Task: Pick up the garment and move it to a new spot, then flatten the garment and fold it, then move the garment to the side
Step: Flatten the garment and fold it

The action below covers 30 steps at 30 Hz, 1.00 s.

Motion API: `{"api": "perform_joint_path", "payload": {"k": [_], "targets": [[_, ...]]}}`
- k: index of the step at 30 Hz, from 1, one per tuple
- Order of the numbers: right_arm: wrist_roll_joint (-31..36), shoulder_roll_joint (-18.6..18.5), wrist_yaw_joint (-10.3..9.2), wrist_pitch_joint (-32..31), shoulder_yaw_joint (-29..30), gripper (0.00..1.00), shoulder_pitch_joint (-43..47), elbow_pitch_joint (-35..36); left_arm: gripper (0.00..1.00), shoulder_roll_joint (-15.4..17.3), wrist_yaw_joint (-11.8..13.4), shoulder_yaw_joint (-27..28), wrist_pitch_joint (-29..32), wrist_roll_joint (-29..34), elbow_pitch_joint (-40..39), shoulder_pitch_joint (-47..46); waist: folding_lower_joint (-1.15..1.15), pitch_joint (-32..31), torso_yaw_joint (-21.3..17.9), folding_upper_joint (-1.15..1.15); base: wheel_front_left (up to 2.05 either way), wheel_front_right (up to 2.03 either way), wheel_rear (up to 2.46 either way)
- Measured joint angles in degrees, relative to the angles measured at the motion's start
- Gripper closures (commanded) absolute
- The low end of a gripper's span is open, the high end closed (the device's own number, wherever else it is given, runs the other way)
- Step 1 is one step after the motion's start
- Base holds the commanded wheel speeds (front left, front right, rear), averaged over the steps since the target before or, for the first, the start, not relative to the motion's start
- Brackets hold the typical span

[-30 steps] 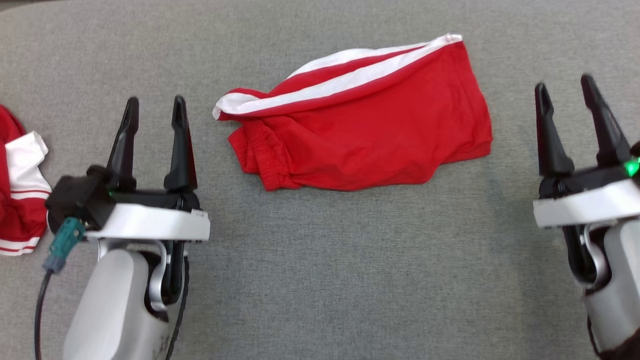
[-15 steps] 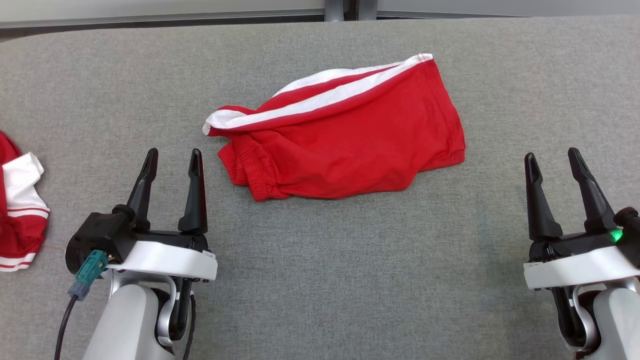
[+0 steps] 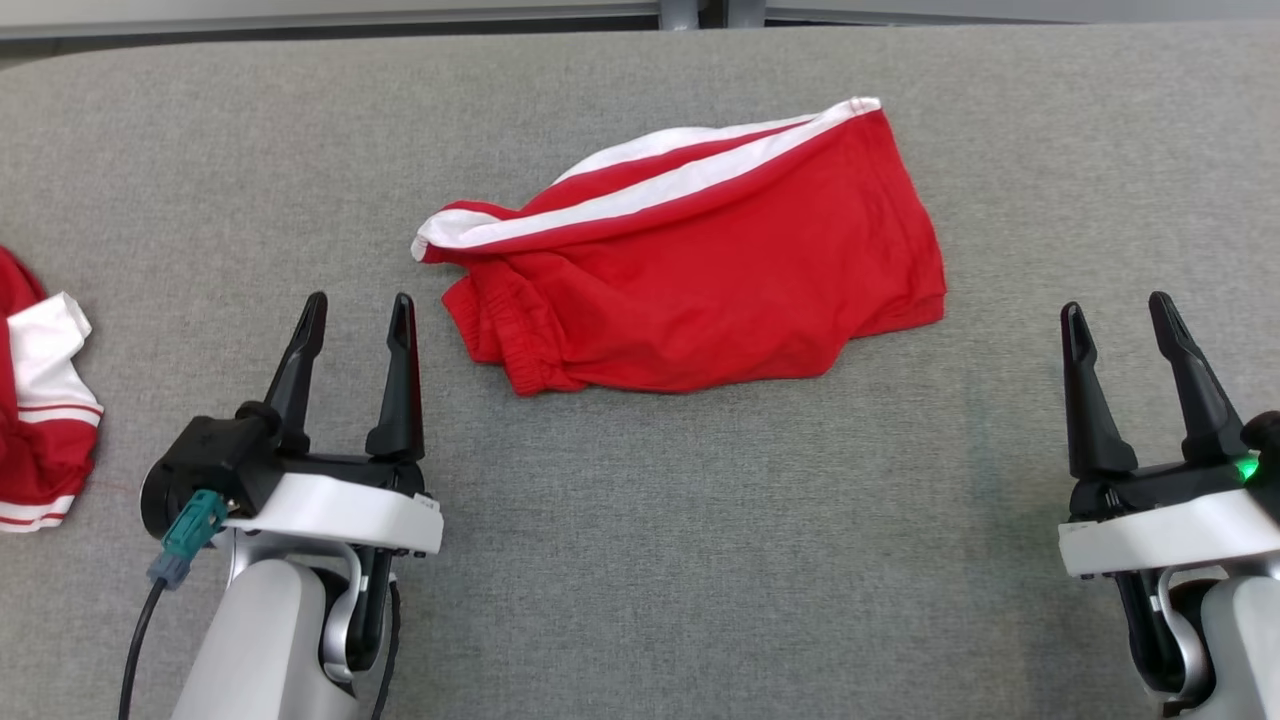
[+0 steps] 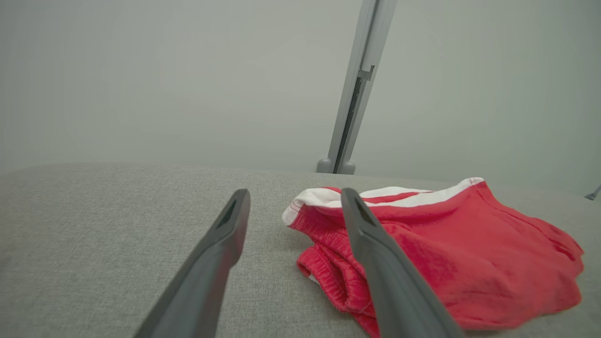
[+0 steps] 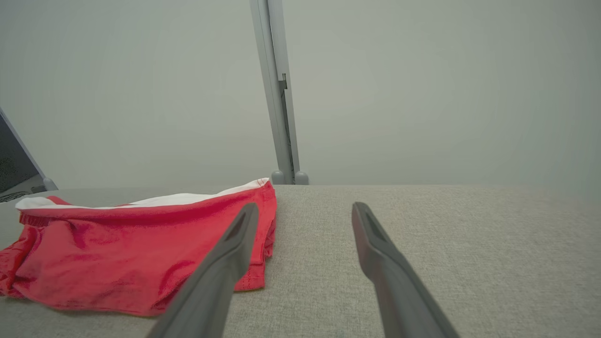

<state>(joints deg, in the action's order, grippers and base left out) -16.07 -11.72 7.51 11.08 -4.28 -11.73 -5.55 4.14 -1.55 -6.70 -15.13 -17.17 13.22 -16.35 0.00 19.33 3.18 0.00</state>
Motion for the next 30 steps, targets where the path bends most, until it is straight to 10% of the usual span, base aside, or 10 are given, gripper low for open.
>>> {"api": "perform_joint_path", "payload": {"k": [19, 20, 22, 30], "targets": [[1.0, -3.22, 0.0, -12.94, -5.77, 0.0, -18.05, -17.68, 0.0, -1.27, -0.11, -3.19, 0.0, -1.26, -0.54, -5.73, 0.0, 8.08, 7.12, 0.0, 0.0, 0.0, 0.0], [0.52, -3.0, 0.0, -13.23, -5.95, 0.21, -18.48, -17.88, 0.0, -1.29, 0.07, -3.27, 0.0, -1.47, -0.6, -5.75, 0.0, 8.07, 7.07, 0.0, 0.0, 0.0, 0.0], [-0.63, -2.72, -0.01, -15.02, -6.57, 1.0, -19.11, -18.73, 0.0, -1.3, 0.1, -3.34, 0.0, -1.56, -0.76, -5.75, 0.0, 7.93, 6.9, 0.0, 0.0, 0.0, 0.0], [-1.05, -1.04, 0.0, -15.59, -6.54, 1.0, -17.61, -15.93, 0.0, -1.33, 0.36, -2.83, 0.0, -1.32, -0.8, -5.44, 0.0, 6.38, 5.37, 0.0, 0.0, 0.0, 0.0]]}}
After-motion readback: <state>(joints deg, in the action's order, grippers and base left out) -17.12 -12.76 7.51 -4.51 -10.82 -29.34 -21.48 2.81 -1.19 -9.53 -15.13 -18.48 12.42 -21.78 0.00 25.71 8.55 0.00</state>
